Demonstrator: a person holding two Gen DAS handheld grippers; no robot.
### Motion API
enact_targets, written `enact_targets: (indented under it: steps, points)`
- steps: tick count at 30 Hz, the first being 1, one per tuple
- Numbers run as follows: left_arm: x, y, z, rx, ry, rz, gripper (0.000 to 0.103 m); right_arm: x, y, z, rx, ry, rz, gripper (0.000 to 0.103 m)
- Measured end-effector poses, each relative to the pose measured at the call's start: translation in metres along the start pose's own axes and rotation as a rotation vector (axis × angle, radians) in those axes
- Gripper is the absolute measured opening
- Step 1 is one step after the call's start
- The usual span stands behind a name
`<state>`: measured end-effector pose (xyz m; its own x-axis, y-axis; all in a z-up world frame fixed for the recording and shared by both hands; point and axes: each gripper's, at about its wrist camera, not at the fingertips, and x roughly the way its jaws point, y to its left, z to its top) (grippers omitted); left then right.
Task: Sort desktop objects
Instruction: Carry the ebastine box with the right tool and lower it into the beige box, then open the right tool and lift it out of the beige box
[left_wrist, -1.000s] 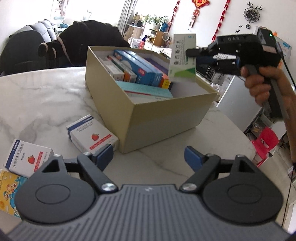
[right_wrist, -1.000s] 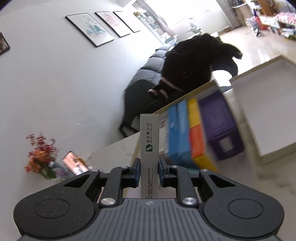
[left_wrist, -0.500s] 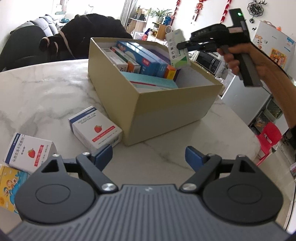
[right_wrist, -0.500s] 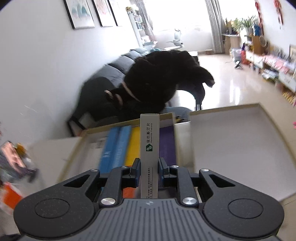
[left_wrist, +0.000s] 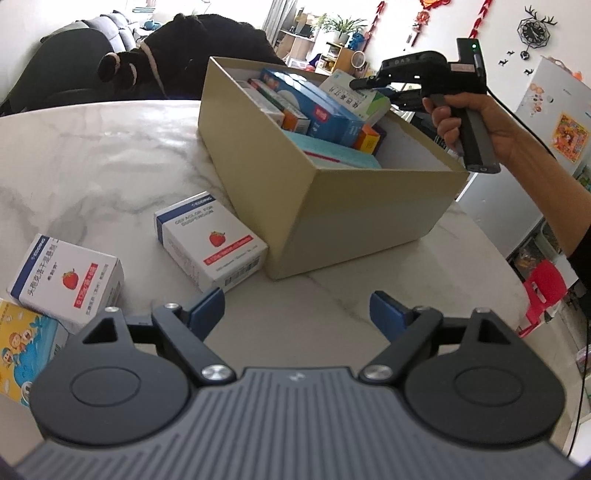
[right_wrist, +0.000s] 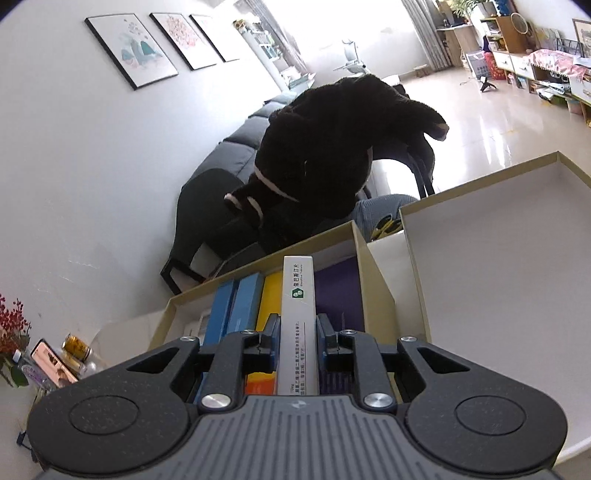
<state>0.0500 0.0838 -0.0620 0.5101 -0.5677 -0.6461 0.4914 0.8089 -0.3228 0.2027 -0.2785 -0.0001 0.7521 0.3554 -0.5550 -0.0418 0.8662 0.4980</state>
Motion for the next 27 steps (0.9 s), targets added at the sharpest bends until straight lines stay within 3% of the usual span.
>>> enact_targets:
  steps: [4,15,23,27]
  points:
    - [-0.002,0.003,-0.002,-0.004,-0.002,0.007,0.087,0.004,0.007,0.002,-0.08,-0.012,-0.08,0.033]
    - [-0.004,0.012,-0.006,-0.03,-0.009,0.029,0.087,0.004,0.028,0.003,-0.225,-0.027,-0.156,0.04]
    - [-0.014,0.016,-0.003,-0.023,-0.038,0.073,0.087,-0.016,0.044,-0.015,-0.289,-0.026,-0.153,0.041]
    - [-0.026,0.021,-0.008,-0.007,-0.06,0.136,0.09,-0.034,0.058,-0.028,-0.303,-0.048,-0.113,0.049]
